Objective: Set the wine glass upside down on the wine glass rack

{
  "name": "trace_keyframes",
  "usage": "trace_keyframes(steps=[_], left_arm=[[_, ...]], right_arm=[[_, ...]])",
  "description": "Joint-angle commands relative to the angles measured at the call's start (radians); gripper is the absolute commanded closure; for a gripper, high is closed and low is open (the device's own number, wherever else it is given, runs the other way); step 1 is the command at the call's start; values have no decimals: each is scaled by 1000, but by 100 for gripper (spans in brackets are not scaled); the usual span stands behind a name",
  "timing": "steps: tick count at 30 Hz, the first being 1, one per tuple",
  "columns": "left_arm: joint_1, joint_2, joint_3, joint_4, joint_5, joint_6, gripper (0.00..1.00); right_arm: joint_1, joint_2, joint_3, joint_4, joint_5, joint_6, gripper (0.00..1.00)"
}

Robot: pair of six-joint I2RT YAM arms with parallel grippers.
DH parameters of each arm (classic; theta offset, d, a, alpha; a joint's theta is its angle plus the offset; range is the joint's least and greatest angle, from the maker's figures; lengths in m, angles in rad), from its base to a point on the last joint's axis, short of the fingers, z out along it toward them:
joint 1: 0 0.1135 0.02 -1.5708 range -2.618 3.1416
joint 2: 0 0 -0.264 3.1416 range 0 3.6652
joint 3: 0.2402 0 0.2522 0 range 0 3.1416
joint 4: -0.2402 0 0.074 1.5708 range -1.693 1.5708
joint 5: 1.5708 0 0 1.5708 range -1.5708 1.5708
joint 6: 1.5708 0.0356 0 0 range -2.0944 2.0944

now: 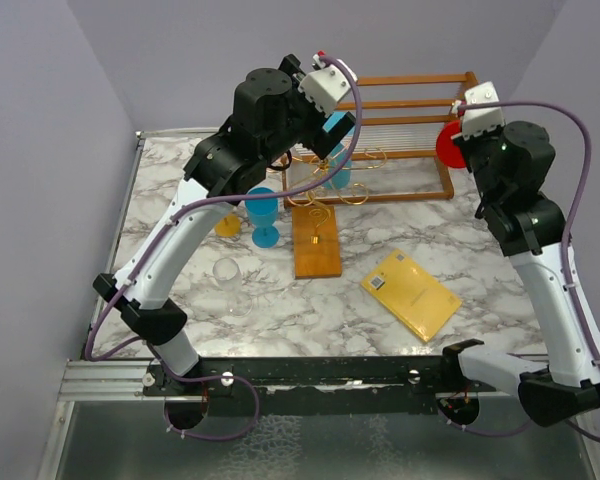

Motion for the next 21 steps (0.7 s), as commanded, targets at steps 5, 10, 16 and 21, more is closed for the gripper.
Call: trace_keyframes(steps=[5, 10, 16, 21], left_arm=[[6, 11, 12, 68, 75, -199, 1], [12, 28, 35, 72, 93, -284, 2], [32, 64, 56, 65, 149, -357, 2], [98, 62, 61, 71, 236, -449, 2]], right_arm=[[-3, 112, 250, 67, -168, 55, 99], [-3, 173, 392, 17, -356, 146, 99], [-3, 226, 486, -11, -501, 234, 99], [-3, 249, 509, -30, -600, 294, 99]])
